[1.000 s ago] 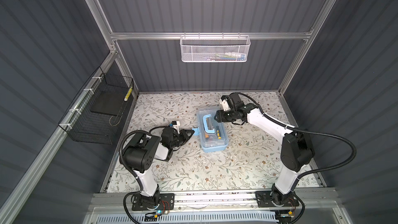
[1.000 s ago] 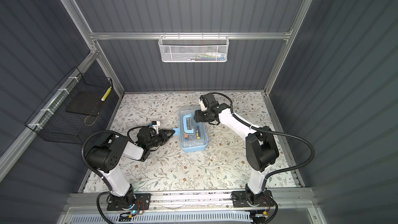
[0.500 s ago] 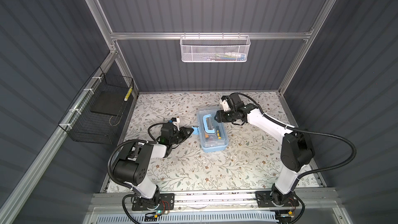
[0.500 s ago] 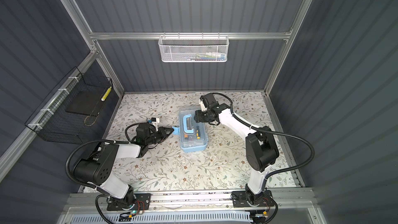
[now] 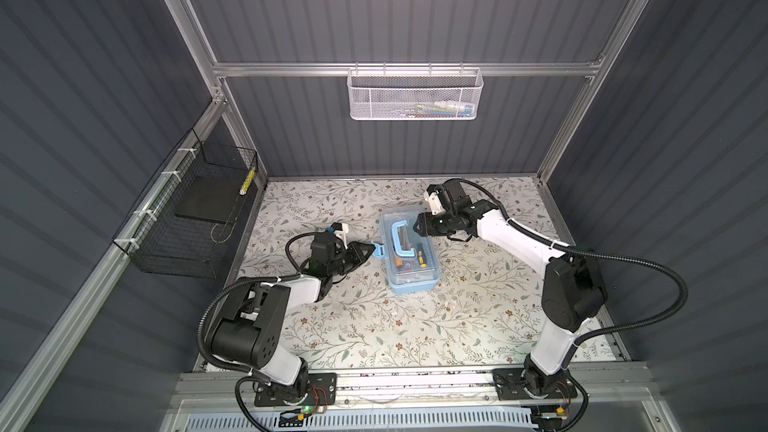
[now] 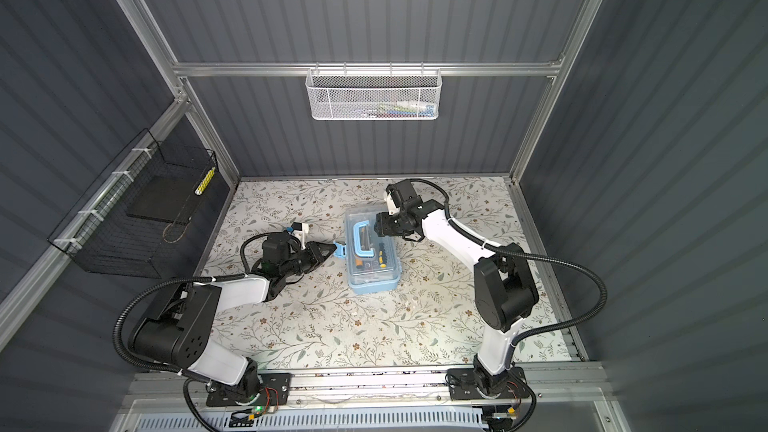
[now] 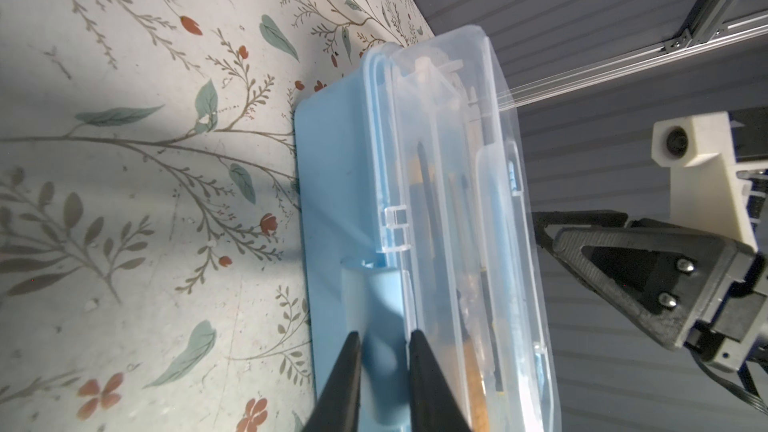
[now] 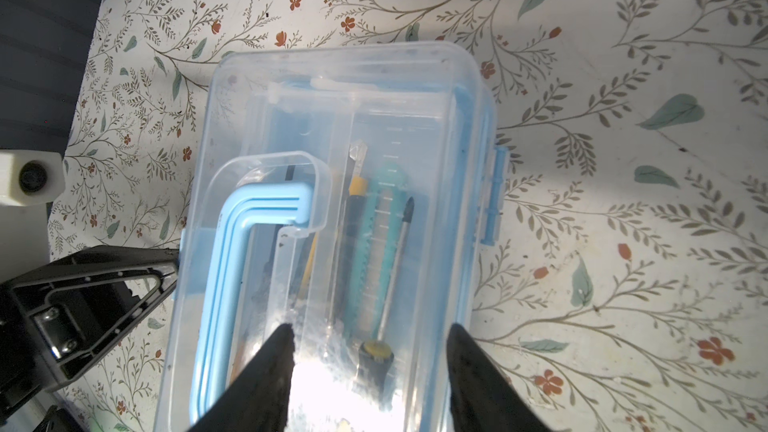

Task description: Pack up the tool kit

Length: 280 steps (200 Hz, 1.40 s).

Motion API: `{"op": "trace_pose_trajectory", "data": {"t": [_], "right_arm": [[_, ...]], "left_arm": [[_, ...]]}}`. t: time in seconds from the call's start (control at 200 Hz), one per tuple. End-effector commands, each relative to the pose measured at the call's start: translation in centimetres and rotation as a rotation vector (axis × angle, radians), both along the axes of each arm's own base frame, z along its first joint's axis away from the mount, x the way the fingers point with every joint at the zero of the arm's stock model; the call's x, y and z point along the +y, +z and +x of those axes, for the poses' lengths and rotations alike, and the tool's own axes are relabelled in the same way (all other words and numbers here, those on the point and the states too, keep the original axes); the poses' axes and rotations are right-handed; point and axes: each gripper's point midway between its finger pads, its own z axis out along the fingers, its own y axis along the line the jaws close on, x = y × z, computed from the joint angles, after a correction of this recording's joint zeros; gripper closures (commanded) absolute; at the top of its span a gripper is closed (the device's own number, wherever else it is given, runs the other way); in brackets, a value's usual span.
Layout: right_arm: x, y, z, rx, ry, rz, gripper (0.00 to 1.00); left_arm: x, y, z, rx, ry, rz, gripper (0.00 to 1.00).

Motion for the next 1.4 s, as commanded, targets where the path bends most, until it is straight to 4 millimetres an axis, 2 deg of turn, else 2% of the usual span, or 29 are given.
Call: {"op": "trace_pose_trajectory", "data": {"t": [0.0, 0.285, 0.825, 1.076, 1.396], "right_arm": [[0.4, 0.5, -0.3, -0.003, 0.009, 0.021, 0.41], [0.4, 0.5, -0.3, -0.004, 0.006, 0.024, 0.41], [0.8, 0.2, -0.3, 0.003, 0.011, 0.04, 0.41], [0.9, 0.1, -0.2, 0.004, 0.014, 0.041, 0.41], [1.0, 0.2, -0.1, 0.003, 0.018, 0.041, 0.41]], "left_arm": [[-0.7, 0.8, 0.3, -0.025, -0.024, 0.001, 0.8], [-1.0, 1.6, 0.2, -0.039, -0.023, 0.03, 0.8], [-0.5, 2.4, -0.1, -0.044, -0.007, 0.056, 0.8], [-0.8, 2.2, -0.1, -0.034, -0.011, 0.049, 0.66], [-1.7, 2.7, 0.2, -0.049, -0.021, 0.028, 0.68]]}}
